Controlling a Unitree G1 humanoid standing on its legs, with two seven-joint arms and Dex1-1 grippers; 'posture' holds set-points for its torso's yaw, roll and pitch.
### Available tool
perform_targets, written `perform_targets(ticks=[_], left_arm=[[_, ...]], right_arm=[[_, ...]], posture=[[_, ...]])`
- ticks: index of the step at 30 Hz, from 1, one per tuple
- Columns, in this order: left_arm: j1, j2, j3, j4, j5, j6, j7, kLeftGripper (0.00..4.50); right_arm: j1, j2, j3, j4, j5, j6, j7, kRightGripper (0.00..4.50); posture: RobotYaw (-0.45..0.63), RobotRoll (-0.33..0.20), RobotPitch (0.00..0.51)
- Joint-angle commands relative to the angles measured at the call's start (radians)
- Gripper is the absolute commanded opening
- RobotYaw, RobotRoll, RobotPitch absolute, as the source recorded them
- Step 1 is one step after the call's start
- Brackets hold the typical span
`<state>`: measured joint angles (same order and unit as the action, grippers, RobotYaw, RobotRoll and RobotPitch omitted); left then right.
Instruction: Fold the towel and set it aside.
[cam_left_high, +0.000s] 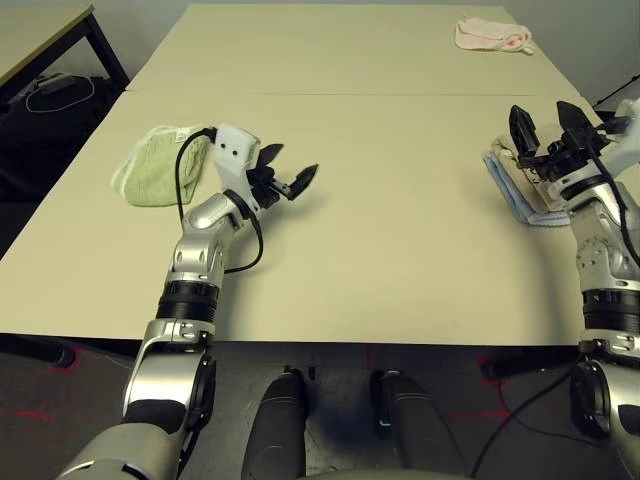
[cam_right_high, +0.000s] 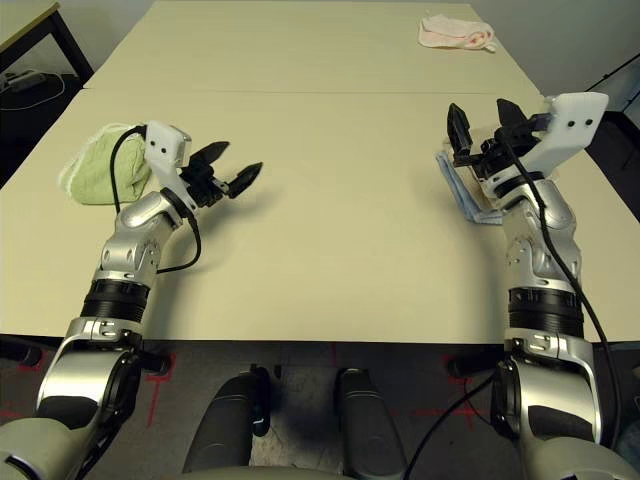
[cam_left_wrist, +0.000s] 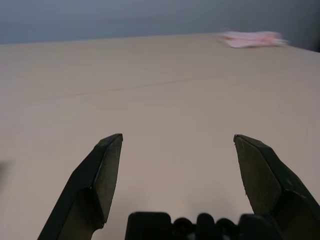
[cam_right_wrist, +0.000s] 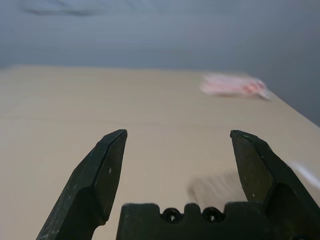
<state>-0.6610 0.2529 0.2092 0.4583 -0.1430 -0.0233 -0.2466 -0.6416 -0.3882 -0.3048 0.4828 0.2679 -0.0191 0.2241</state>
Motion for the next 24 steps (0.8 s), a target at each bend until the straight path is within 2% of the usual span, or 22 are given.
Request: perform_targets(ticks=[1,5,10,15,24], left_arm=[[0.007,-0.009,0.051,0.065,0.042,-0.087,0.176,4.5],[0.007,0.001,0.042,0.11,0.052,-0.139,0.198,4.5],[0.03,0.035,-0.01,0.147,0.076,-0.219,0.113,4.5],[0.057,0.05,-0.025,0.146,0.057,-0.227,0.034,4.5],[0.065,0.062,-0.008,0.148,0.052,-0.233,0.028,4.5]], right_arm=[[0.02,0.058,-0.009,0.038,-0.029,-0.046,-0.095,4.48],[0.022,0.083,0.003,0.077,-0.054,-0.106,-0.105,4.48],[0.041,0.09,0.018,0.113,-0.076,-0.155,-0.103,4.48],[0.081,0.083,0.011,0.098,-0.077,-0.163,-0.104,4.48],[0.091,0.087,0.019,0.09,-0.061,-0.153,-0.062,4.48]], posture=[[0.06,0.0,0.128],[0.05,0.0,0.128],[0.04,0.0,0.13],[0.03,0.0,0.128],[0.02,0.0,0.133]])
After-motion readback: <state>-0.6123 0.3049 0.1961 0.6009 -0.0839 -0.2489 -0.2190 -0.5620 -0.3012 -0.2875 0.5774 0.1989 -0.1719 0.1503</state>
